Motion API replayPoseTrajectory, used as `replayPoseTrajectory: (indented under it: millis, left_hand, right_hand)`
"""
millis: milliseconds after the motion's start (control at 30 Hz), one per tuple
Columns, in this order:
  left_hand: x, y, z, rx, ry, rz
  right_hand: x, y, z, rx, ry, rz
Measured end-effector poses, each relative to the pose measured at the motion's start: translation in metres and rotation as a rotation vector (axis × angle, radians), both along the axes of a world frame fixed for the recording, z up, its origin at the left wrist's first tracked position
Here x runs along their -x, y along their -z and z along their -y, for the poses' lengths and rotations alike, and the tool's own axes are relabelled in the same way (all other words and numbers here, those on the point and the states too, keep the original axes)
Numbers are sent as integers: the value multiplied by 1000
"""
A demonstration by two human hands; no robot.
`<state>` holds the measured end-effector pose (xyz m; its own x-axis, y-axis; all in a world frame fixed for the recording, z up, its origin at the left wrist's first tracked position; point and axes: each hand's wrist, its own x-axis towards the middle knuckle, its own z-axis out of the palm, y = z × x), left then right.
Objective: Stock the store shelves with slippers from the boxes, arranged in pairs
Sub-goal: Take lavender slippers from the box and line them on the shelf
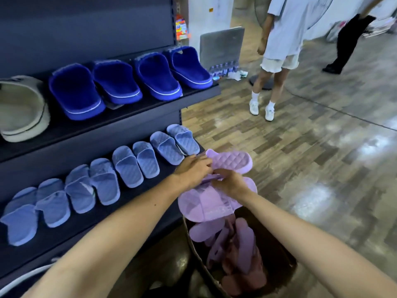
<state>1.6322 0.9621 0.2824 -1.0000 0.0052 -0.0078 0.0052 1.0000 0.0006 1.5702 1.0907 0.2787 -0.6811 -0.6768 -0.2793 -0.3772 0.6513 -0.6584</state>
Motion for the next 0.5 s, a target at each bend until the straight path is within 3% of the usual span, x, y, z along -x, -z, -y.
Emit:
replayPoseTrajectory:
  millis: [167, 267, 367, 433, 500]
  left_hand:
    - [-29, 11, 11, -89, -60, 53]
    - [-55, 15, 9, -212, -137, -72]
    - [-95, 27, 9, -406, -421, -131]
    - [-127, 34, 11, -524, -583, -43]
    - [-159, 41, 14, -519, -683, 78]
  right_hand:
    - [-23, 14, 22, 19, 80, 169]
    - [-34, 19, 36, -18, 71, 274]
    - [-54, 14, 47, 100, 180, 627]
    - [-71, 9, 54, 230, 244, 856]
    - [-97, 8, 63, 320, 278, 1022]
